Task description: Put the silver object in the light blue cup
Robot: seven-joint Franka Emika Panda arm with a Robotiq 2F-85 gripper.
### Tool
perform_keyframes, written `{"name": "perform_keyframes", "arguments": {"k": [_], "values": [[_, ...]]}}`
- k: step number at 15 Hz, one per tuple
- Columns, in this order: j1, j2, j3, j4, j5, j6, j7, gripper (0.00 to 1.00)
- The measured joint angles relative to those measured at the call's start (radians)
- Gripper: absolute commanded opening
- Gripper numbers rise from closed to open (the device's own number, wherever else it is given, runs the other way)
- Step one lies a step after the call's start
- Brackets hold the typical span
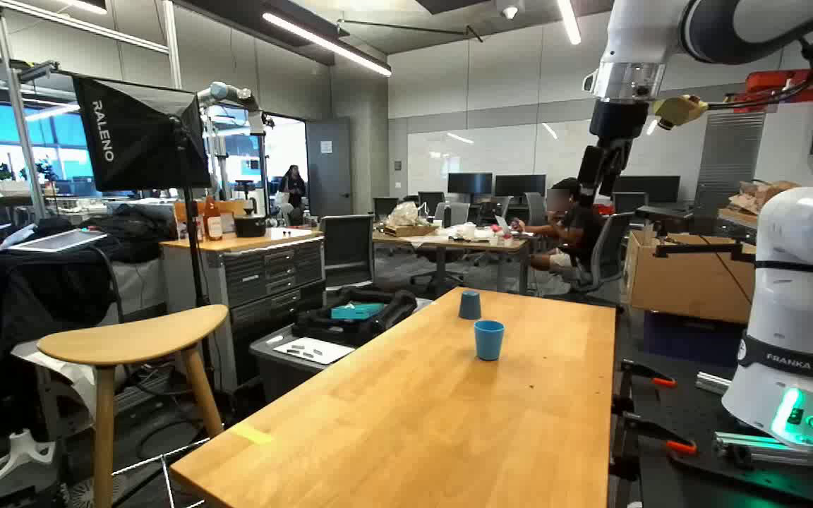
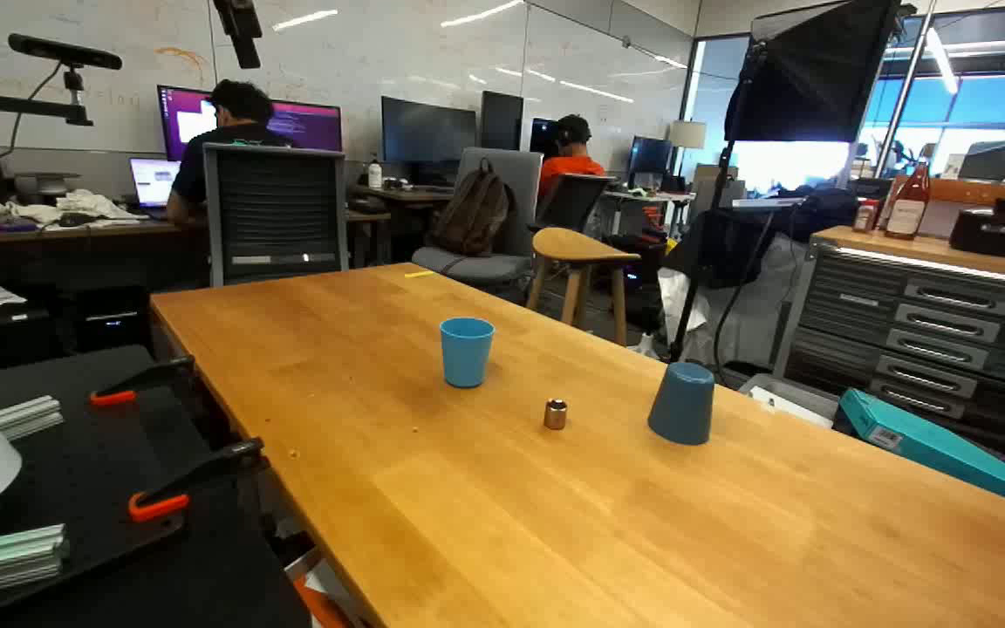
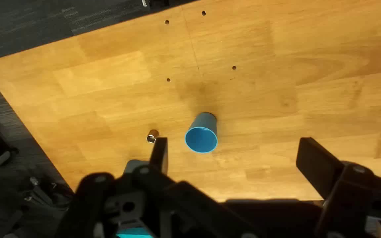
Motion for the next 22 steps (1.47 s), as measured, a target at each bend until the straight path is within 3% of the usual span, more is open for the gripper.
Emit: {"name": "perform_keyframes", "arguments": {"k": [7, 9, 11, 16, 22], "values": [[0.0, 0.004, -0.009, 0.0, 0.001, 0.001, 0.0, 1.0], [-0.006, 0.025, -0.055, 0.008, 0.002, 0.011, -0.005, 1.0], [-0.033, 0.074, -0.144, 0.029, 0.007, 0.05, -0.024, 1.0], [-0.128, 0.32, -0.357, 0.11, 0.059, 0.197, -0.063, 1.0], [-0.165, 0.697, -0.481, 0.22, 0.199, 0.501, -0.067, 1.0]]}}
